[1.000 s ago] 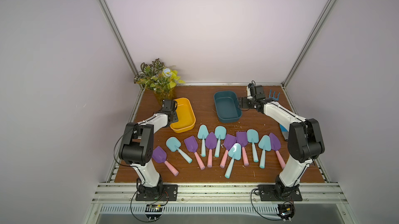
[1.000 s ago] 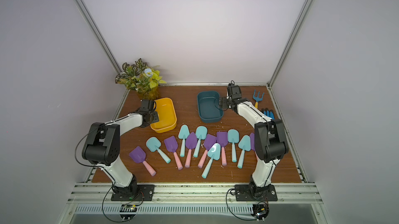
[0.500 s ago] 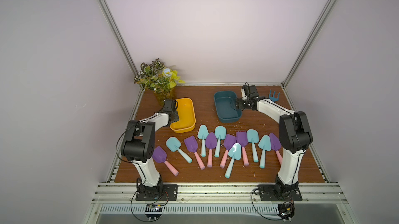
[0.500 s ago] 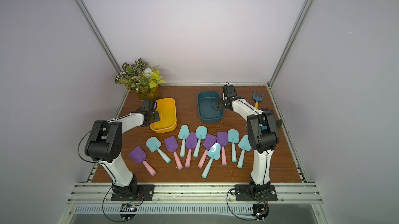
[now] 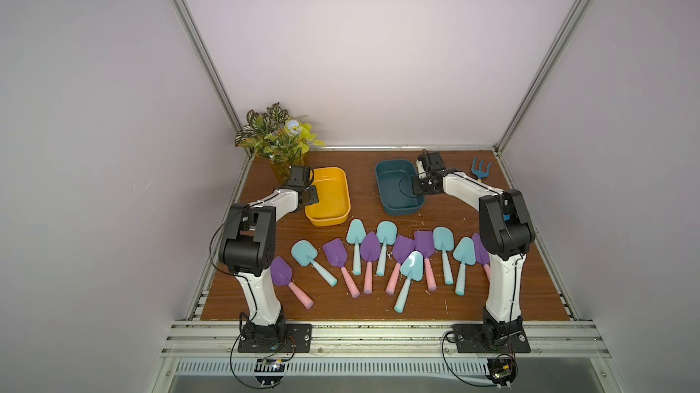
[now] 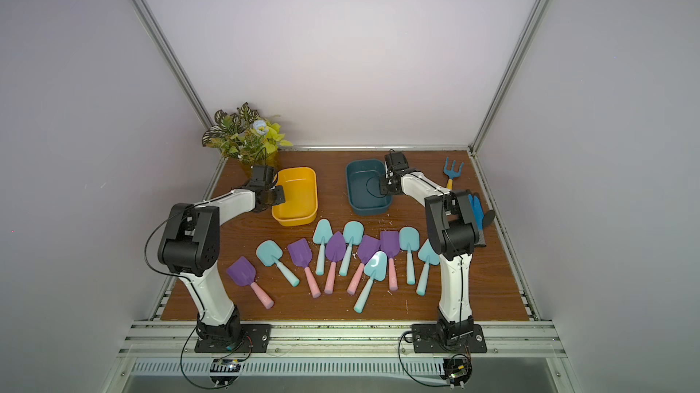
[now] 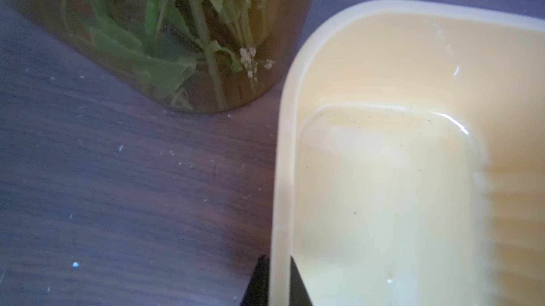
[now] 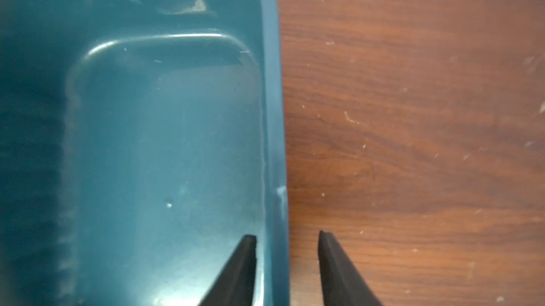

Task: Sort the small shovels by color and place them into the storage box
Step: Move the storage box to the center of the board.

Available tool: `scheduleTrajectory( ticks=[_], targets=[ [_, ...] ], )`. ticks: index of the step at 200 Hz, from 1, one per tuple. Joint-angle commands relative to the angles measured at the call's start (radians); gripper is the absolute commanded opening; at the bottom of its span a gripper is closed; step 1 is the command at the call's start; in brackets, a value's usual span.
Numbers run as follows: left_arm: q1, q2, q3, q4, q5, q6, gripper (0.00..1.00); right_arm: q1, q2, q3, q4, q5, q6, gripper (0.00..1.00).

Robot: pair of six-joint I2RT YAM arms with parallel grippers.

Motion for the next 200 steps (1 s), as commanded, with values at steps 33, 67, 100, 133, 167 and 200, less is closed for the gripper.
scheduleTrajectory(
  ticks=[33, 67, 100, 133, 167, 200],
  targets=[
    [-0.059, 0.087, 0.167, -0.063, 0.009, 0.030, 0.11, -0.009, -0.011, 0.025, 0.000, 0.054, 0.007, 0.17],
    [-0.099, 0.129, 0.214, -0.072, 0.030, 0.025, 0.11, -0.027, -0.032, -0.007, 0.003, 0.070, 0.007, 0.10],
    [-0.121, 0.137, 0.209, -0.050, 0.073, 0.002, 0.10, -0.052, -0.092, -0.085, 0.033, 0.093, 0.023, 0.04],
    [-0.141, 0.138, 0.196, -0.031, 0.106, -0.007, 0.09, -0.073, -0.137, -0.135, 0.042, 0.101, 0.024, 0.01],
    [-0.170, 0.136, 0.188, -0.019, 0.122, -0.018, 0.10, -0.078, -0.174, -0.173, 0.047, 0.099, 0.027, 0.00],
    [-0.198, 0.140, 0.190, 0.002, 0.134, -0.042, 0.12, -0.077, -0.194, -0.207, 0.063, 0.082, 0.053, 0.00]
  ],
)
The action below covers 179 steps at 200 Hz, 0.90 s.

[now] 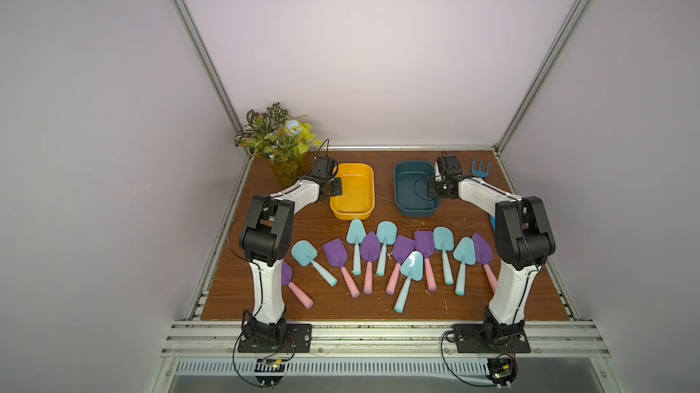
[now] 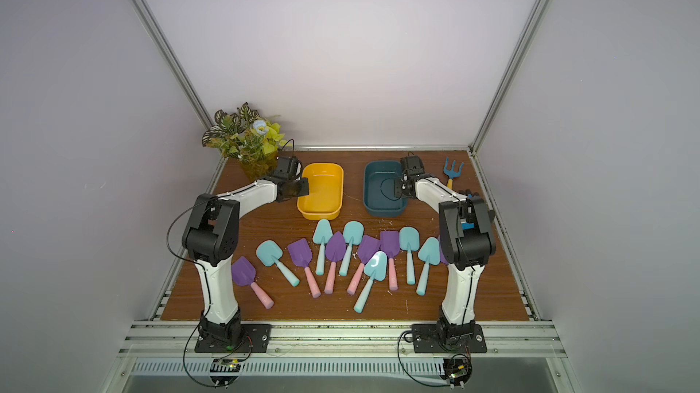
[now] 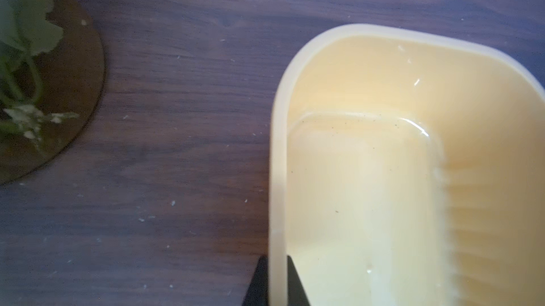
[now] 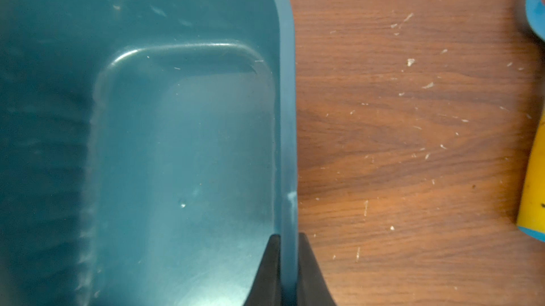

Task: Sort the small shovels by color and place them into the storage box
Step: Move the storage box to the center of the board.

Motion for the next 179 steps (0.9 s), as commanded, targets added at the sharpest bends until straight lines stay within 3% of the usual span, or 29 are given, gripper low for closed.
scheduleTrajectory(
  ticks=[1, 179],
  targets=[
    [-0.031, 0.009, -0.003, 0.025, 0.025, -0.025, 0.12, 0.001, -0.049, -0.022, 0.012, 0.014, 0.023, 0.00],
    [-0.092, 0.036, 0.025, 0.058, 0.068, -0.089, 0.20, 0.059, -0.014, -0.036, 0.033, -0.045, 0.033, 0.00]
  ],
)
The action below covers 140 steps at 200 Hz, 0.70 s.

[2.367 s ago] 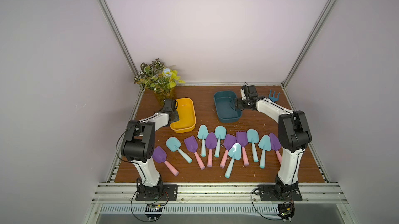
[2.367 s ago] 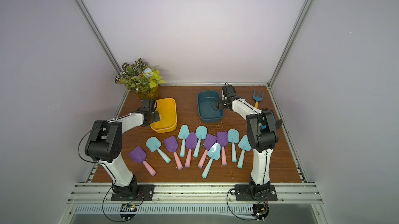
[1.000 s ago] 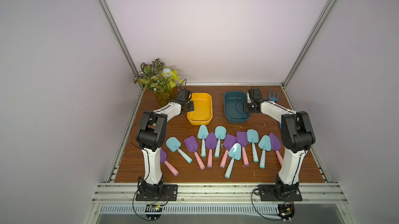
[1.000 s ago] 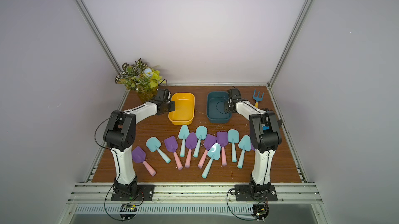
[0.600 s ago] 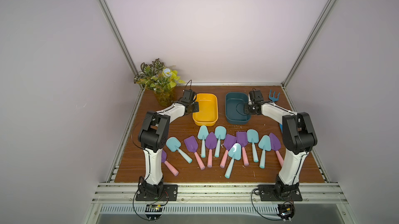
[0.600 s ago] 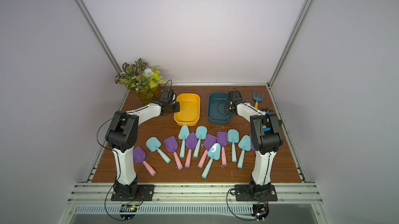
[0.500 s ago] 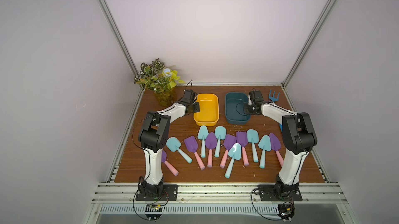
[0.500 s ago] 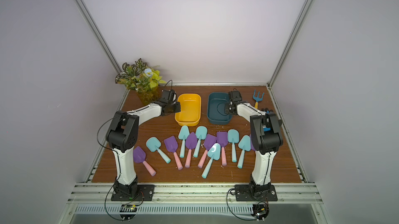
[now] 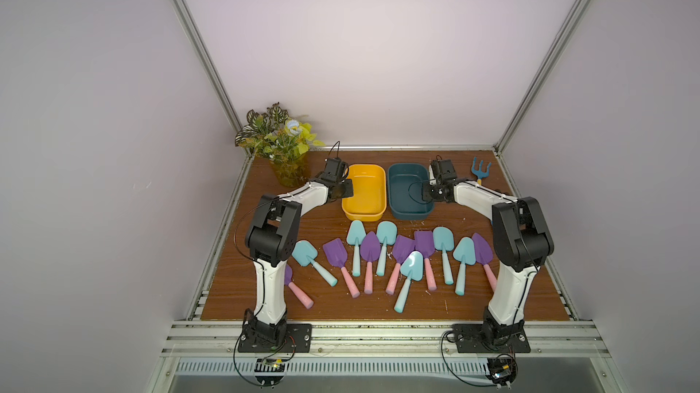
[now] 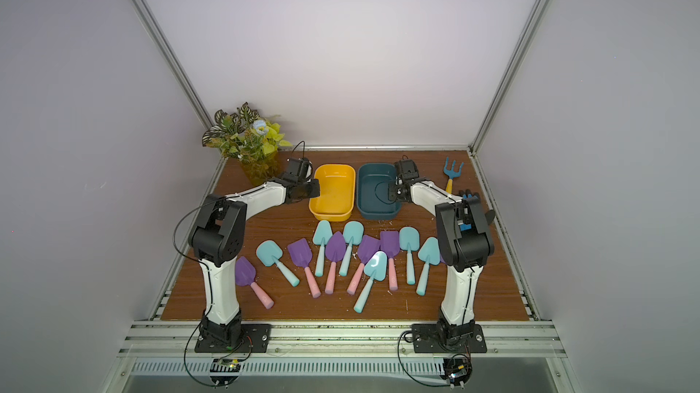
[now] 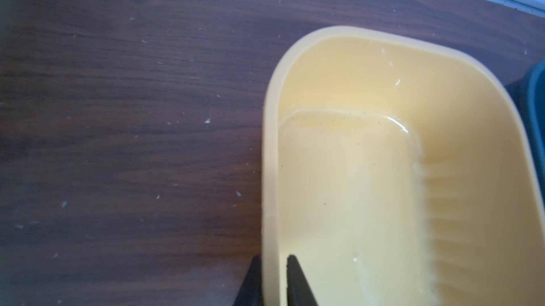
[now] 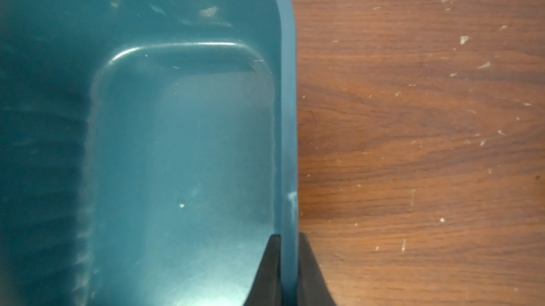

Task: Sort the small shovels by color and place them into the storage box
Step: Move the storage box to the center of the board.

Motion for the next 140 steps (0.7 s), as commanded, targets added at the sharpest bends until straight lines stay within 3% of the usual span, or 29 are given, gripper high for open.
scheduleTrajectory(
  ticks=[1, 44, 90, 119, 140],
  targets=[
    [-0.021, 0.017, 0.019, 0.010, 0.016, -0.012, 0.20, 0.012, -0.010, 0.006, -0.007, -0.005, -0.006, 0.00],
    [-0.022, -0.016, -0.004, 0.007, 0.015, -0.014, 0.24, 0.012, -0.012, 0.006, -0.006, -0.018, 0.002, 0.04],
    [-0.022, -0.086, -0.024, -0.010, -0.006, -0.006, 0.43, 0.012, -0.058, -0.002, -0.007, -0.013, 0.006, 0.16],
    [-0.023, -0.184, -0.064, 0.024, -0.069, 0.014, 0.57, 0.012, -0.122, 0.019, -0.026, 0.018, 0.002, 0.38],
    [-0.022, -0.271, -0.103, 0.059, -0.118, 0.032, 0.61, 0.012, -0.178, 0.032, -0.038, 0.059, 0.000, 0.53]
  ],
)
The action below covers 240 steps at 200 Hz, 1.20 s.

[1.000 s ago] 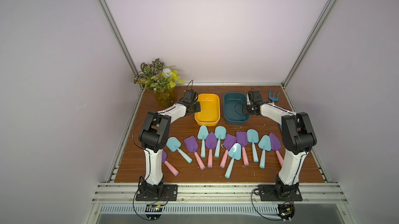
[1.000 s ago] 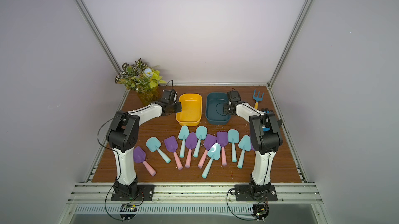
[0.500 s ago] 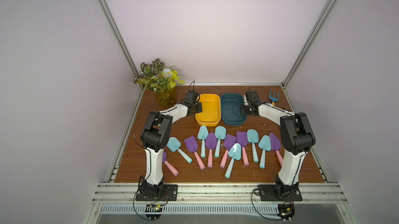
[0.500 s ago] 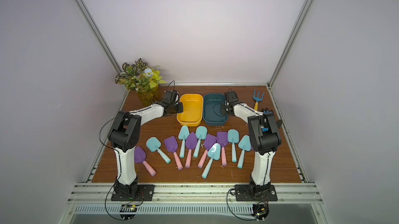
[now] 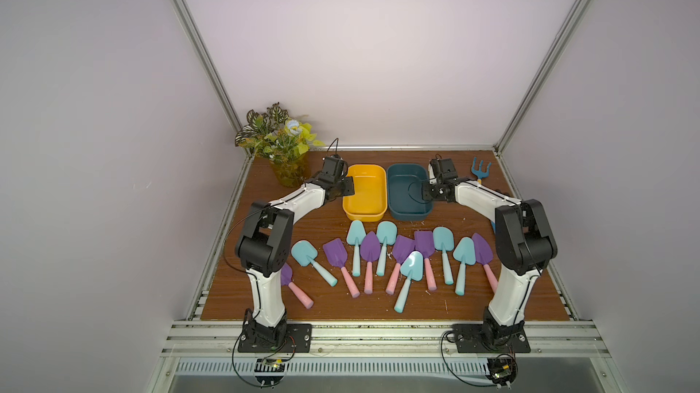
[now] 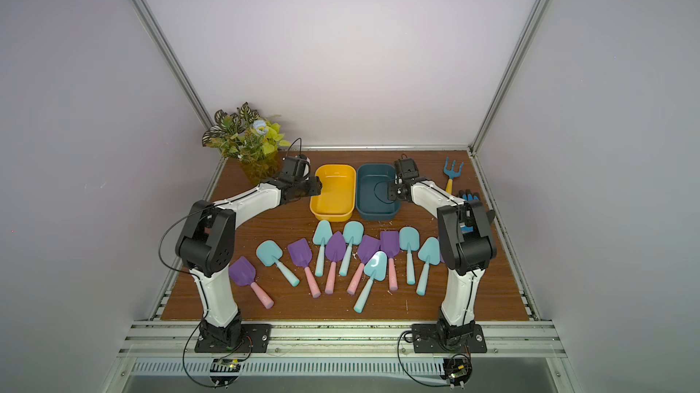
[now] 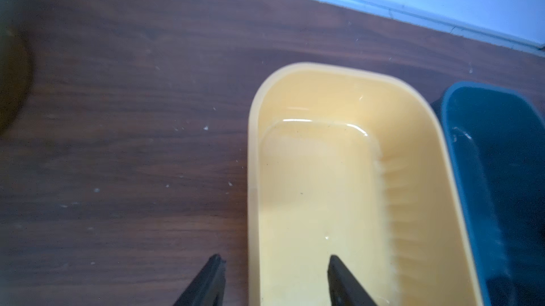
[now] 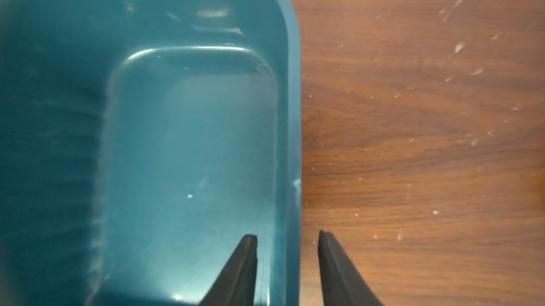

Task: Sort the small shovels by color and place them into the storage box
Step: Move the storage box to the center of the board.

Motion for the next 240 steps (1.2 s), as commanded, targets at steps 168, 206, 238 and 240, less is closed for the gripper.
scheduleTrajectory(
  ticks=[168, 206, 238, 240],
  targets=[
    [-0.012, -0.740, -0.465, -0.561, -0.411, -0.234, 0.55, 0.170, -0.789, -0.269, -0.182, 0.096, 0.204, 0.71],
    [-0.013, -0.924, -0.602, -0.570, -0.322, -0.315, 0.47, 0.243, -0.819, -0.274, -0.211, 0.116, 0.228, 0.71],
    [-0.046, -1.011, -0.679, -0.587, -0.326, -0.370, 0.42, 0.284, -0.840, -0.298, -0.213, 0.124, 0.244, 0.71],
    [-0.058, -1.011, -0.678, -0.589, -0.335, -0.377, 0.42, 0.285, -0.842, -0.299, -0.213, 0.124, 0.244, 0.71]
  ],
)
